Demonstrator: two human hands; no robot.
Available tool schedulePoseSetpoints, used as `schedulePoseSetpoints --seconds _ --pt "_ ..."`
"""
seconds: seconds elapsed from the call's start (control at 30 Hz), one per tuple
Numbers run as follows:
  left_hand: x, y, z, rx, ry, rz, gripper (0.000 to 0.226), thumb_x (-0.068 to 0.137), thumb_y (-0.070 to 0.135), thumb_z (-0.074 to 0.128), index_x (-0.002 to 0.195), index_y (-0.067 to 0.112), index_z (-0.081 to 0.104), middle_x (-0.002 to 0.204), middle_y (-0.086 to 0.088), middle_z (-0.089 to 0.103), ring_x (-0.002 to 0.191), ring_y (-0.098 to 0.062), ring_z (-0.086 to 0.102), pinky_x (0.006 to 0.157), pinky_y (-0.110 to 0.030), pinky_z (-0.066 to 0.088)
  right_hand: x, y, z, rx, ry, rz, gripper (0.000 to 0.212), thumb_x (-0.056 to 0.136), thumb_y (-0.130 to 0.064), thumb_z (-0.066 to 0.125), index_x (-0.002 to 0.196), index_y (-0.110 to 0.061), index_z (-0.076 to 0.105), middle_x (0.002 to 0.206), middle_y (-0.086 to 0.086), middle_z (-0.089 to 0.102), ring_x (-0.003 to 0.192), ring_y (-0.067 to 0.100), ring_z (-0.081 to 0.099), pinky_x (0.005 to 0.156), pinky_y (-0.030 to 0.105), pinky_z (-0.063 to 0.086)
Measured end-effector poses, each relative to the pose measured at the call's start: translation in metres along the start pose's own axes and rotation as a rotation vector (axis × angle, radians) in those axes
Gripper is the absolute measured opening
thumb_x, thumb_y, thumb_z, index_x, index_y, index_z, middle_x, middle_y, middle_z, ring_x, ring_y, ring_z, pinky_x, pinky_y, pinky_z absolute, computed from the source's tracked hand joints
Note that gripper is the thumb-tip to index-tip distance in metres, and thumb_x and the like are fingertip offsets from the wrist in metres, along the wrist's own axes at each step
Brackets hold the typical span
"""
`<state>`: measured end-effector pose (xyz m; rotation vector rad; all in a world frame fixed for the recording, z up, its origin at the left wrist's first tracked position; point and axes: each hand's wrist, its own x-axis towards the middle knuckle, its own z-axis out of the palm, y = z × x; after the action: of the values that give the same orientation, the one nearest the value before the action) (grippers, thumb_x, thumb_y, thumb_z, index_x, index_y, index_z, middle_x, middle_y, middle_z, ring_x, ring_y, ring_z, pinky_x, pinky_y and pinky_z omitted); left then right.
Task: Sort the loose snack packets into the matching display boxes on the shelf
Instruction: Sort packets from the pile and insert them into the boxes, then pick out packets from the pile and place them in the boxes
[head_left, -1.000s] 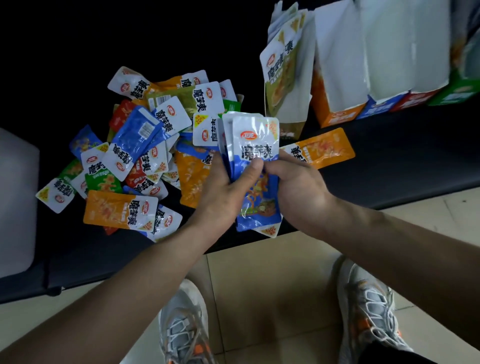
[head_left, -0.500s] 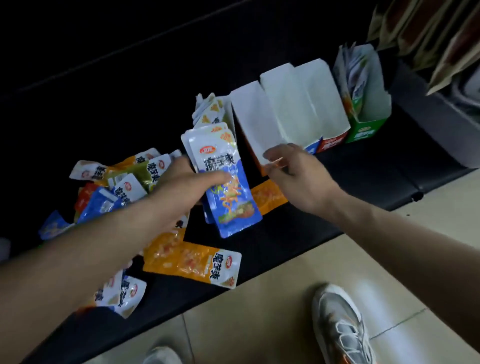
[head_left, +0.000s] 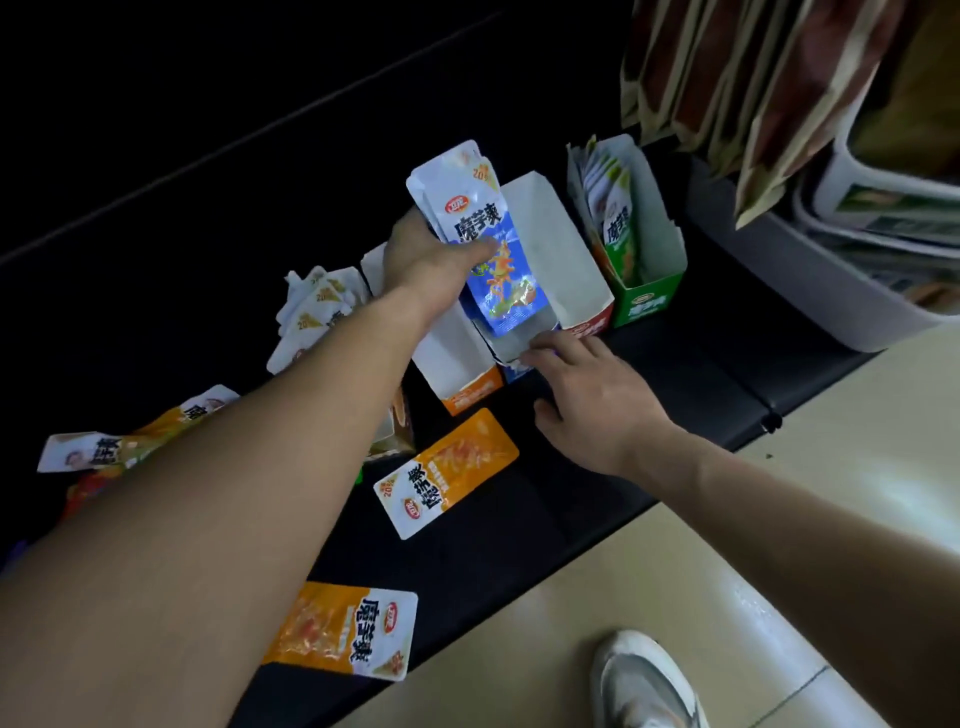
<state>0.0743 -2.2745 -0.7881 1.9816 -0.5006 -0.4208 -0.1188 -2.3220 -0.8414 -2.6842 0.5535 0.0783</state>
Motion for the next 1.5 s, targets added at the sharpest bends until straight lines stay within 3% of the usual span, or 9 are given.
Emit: schedulePoseSetpoints --seconds 0.13,0.3,0.5,0.7,0.9,1.0,1.1,1.3,1.5 --pt "0.000 -0.009 0.013 0.114 0.003 0.051 0.049 0.080 0.020 0.084 0.121 0.020 0.058 0.114 0.005 0.069 0.098 -0.011 0.065 0.085 -0.024 0.052 -0.002 0.002 0.003 -0.017 -0.029 -0.022 0.057 0.092 -0.034 0.052 0.147 -0.022 0.039 0.155 -0.002 0.027 0.131 0.030 0.036 0.100 0.046 0.045" --pt "0.004 -0.025 0.025 0.422 0.041 0.131 0.064 0.073 0.035 0.087 0.126 0.019 0.056 0.123 -0.005 0.068 0.113 -0.024 0.065 0.091 -0.042 0.057 -0.003 0.000 0.001 -0.014 -0.039 -0.025 0.058 0.095 -0.034 0.051 0.149 -0.022 0.035 0.159 -0.001 0.021 0.133 0.031 0.035 0.099 0.044 0.046" --pt "0.011 -0.018 0.012 0.758 0.190 0.373 0.087 0.079 0.033 0.083 0.150 0.021 0.034 0.143 -0.003 0.049 0.132 -0.029 0.040 0.095 -0.038 0.044 -0.001 0.000 0.000 -0.027 -0.043 -0.041 0.055 0.096 -0.035 0.051 0.148 -0.022 0.037 0.158 -0.002 0.019 0.131 0.030 0.037 0.096 0.042 0.047" --pt "0.015 -0.022 -0.006 0.859 0.137 0.418 0.068 0.087 0.038 0.074 0.145 0.019 0.045 0.141 -0.008 0.047 0.126 -0.033 0.043 0.096 -0.047 0.046 0.002 -0.008 0.003 -0.076 0.030 -0.005 0.052 0.093 -0.033 0.051 0.143 -0.022 0.043 0.152 0.001 0.031 0.129 0.030 0.041 0.093 0.041 0.047" --pt "-0.054 -0.026 -0.067 0.840 -0.087 0.497 0.047 0.092 0.034 0.067 0.135 0.022 0.053 0.136 -0.001 0.050 0.124 -0.021 0.048 0.098 -0.034 0.042 -0.009 -0.045 0.017 0.061 0.168 -0.148 0.027 0.089 -0.024 0.053 0.113 -0.020 0.064 0.111 0.002 0.058 0.096 0.029 0.059 0.075 0.039 0.052" --pt "-0.113 -0.053 -0.125 0.895 -0.259 0.429 0.030 0.094 0.037 0.065 0.121 0.029 0.056 0.117 0.014 0.048 0.105 -0.009 0.050 0.085 -0.031 0.046 -0.016 -0.063 0.042 0.031 -0.108 -0.237 0.040 0.095 -0.033 0.049 0.135 -0.028 0.052 0.136 -0.002 0.049 0.120 0.025 0.051 0.089 0.040 0.050" --pt "-0.169 -0.097 -0.177 0.887 -0.373 0.257 0.020 0.094 0.038 0.064 0.112 0.033 0.059 0.112 0.020 0.047 0.095 -0.006 0.053 0.080 -0.036 0.050 -0.024 -0.075 0.066 -0.154 -0.297 -0.252 0.062 0.099 -0.042 0.045 0.156 -0.032 0.021 0.164 -0.003 0.013 0.144 0.025 0.025 0.111 0.047 0.035" --pt "-0.236 -0.182 -0.220 0.781 -0.415 -0.058 0.019 0.091 0.039 0.069 0.106 0.033 0.060 0.109 0.023 0.048 0.099 -0.004 0.057 0.081 -0.029 0.050 -0.035 -0.101 0.080 -0.270 -0.243 -0.193 0.061 0.094 -0.037 0.054 0.149 -0.026 0.031 0.140 0.003 0.035 0.125 0.028 0.041 0.102 0.041 0.040" --pt "-0.258 -0.212 -0.221 0.781 -0.318 0.029 0.028 0.088 0.036 0.070 0.113 0.026 0.064 0.119 0.013 0.053 0.116 -0.011 0.050 0.092 -0.034 0.047 -0.029 -0.116 0.074 -0.171 -0.330 -0.036 0.067 0.080 -0.055 0.072 0.131 -0.023 0.042 0.129 0.004 0.046 0.119 0.026 0.047 0.096 0.039 0.042"
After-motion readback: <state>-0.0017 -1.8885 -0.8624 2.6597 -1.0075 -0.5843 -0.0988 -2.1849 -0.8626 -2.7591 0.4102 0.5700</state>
